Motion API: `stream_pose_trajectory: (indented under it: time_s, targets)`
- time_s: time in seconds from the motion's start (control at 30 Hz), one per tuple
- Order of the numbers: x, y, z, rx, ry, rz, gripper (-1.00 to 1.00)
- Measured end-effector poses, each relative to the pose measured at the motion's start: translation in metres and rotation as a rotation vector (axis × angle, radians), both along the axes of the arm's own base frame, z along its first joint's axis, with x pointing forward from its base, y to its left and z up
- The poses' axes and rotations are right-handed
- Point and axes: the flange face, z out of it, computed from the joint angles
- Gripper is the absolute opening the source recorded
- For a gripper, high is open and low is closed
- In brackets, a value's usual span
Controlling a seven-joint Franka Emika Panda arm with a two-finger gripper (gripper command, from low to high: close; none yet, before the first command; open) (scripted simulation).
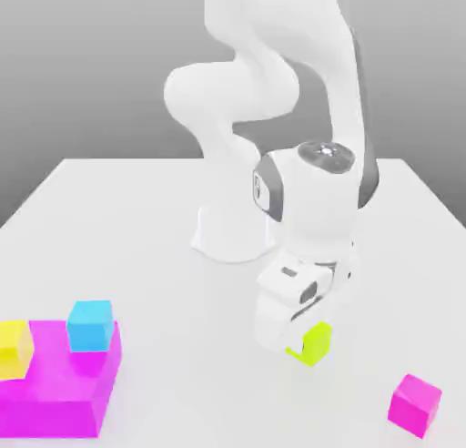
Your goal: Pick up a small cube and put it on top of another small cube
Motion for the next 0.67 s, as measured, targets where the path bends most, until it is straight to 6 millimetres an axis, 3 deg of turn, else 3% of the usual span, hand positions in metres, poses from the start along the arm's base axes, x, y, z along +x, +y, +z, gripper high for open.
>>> stream_pose_trajectory:
  time_s: [0.17,0.4,0.53,0.57,0.67]
  targets:
    - [0.037,0.044,0.022,-0.002,0.0,0.212,-1.0]
    - [0.085,0.12,0.05,0.0,0.001,0.539,-1.0]
    - [0.09,0.13,0.007,0.001,0.002,0.578,-1.0]
    - [0.09,0.13,-0.003,0.001,0.002,0.58,1.0]
    - [0.09,0.13,-0.003,0.001,0.002,0.58,1.0]
